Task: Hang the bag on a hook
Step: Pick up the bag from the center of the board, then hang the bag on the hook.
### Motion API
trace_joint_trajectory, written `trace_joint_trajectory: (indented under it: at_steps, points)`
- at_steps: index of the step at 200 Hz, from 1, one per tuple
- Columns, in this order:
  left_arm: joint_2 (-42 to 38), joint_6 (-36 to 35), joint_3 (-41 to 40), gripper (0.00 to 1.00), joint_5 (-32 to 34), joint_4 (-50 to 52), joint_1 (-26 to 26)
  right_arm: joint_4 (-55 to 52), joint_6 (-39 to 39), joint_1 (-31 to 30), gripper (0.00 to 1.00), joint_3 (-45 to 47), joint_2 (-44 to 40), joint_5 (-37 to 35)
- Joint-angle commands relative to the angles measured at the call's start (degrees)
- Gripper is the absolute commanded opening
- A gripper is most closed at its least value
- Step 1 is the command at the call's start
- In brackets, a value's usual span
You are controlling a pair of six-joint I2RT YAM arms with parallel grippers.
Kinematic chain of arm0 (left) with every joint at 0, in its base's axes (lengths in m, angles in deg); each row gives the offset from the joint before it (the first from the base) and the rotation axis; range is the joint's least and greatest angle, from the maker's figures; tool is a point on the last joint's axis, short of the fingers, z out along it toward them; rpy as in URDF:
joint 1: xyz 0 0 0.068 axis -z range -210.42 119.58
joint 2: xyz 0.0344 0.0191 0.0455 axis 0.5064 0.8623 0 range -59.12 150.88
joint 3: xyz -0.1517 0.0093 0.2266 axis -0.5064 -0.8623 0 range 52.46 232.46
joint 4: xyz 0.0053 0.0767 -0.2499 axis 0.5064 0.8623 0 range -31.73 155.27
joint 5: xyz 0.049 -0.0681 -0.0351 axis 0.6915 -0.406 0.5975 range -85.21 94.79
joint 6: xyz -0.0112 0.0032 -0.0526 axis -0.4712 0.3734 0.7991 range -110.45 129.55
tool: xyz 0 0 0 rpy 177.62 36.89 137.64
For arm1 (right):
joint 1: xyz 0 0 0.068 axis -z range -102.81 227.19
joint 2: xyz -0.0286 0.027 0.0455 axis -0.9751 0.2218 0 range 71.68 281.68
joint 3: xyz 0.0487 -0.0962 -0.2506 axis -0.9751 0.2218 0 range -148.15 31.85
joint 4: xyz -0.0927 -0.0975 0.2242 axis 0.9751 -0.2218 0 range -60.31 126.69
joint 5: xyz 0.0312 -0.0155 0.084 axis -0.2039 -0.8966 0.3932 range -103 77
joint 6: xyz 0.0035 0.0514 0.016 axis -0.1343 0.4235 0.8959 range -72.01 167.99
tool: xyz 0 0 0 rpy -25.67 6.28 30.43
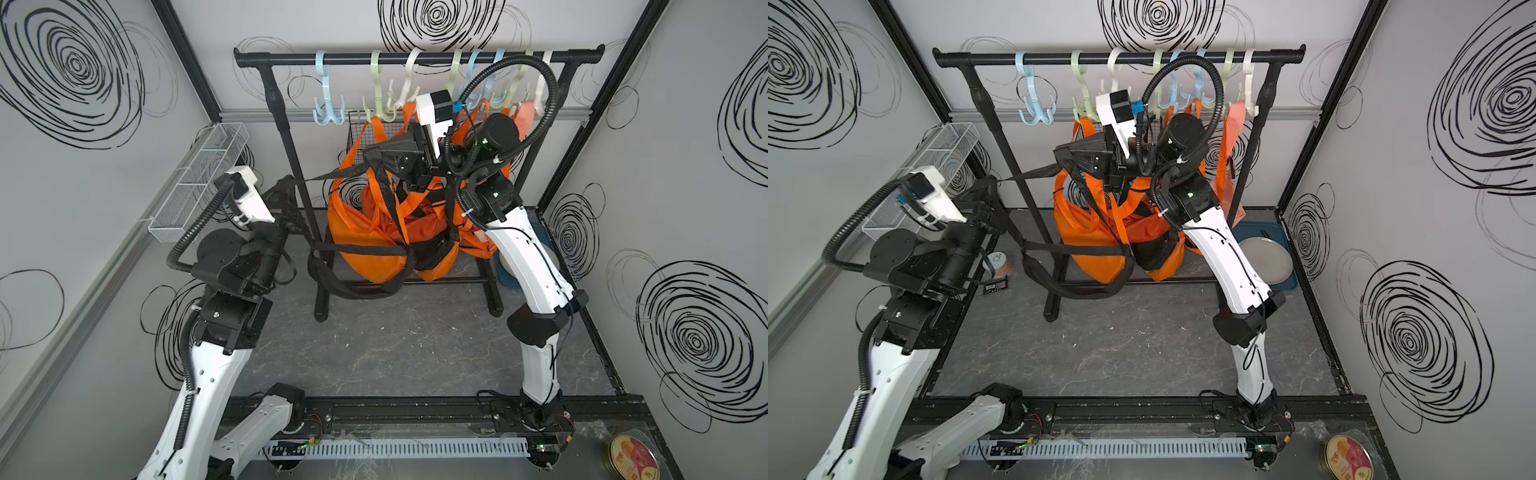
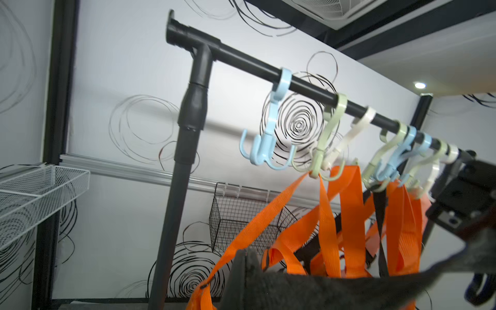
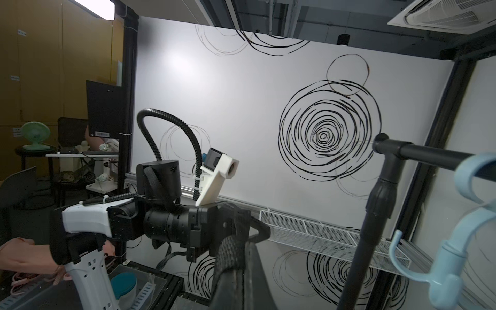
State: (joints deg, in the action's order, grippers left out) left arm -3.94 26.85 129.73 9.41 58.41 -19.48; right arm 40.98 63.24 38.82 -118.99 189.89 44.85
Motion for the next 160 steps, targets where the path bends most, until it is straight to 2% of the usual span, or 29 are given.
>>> trace_joint_trajectory:
  at_steps: [1,30,67,98,137,160]
  points:
    - [3.6,5.8,4.6,0.00,2.9,-0.6,-3.7,4.1,-1.1,1.1,0.00,-2.2,1.8,-6.6]
    - [8.6,9.9,11.5,0.00,0.5,-1.7,-8.5,6.3,-5.7,0.8,0.00,-2.1,4.2,-13.5]
    - [16.4,10.6,23.2,0.00,-2.5,-0.9,-10.4,9.0,-11.4,0.1,0.00,-2.6,6.4,-19.7]
    - [24.0,10.5,34.6,0.00,-3.6,1.8,-10.8,13.5,-13.8,-0.2,0.00,-2.6,7.2,-25.1]
    - [31.3,10.2,45.0,0.00,-3.1,3.5,-10.7,18.2,-15.8,-0.8,0.00,-2.6,8.4,-30.0]
    - [36.2,8.0,52.2,0.00,-2.6,6.5,-8.4,21.6,-16.6,-0.8,0.00,-2.6,9.4,-33.9]
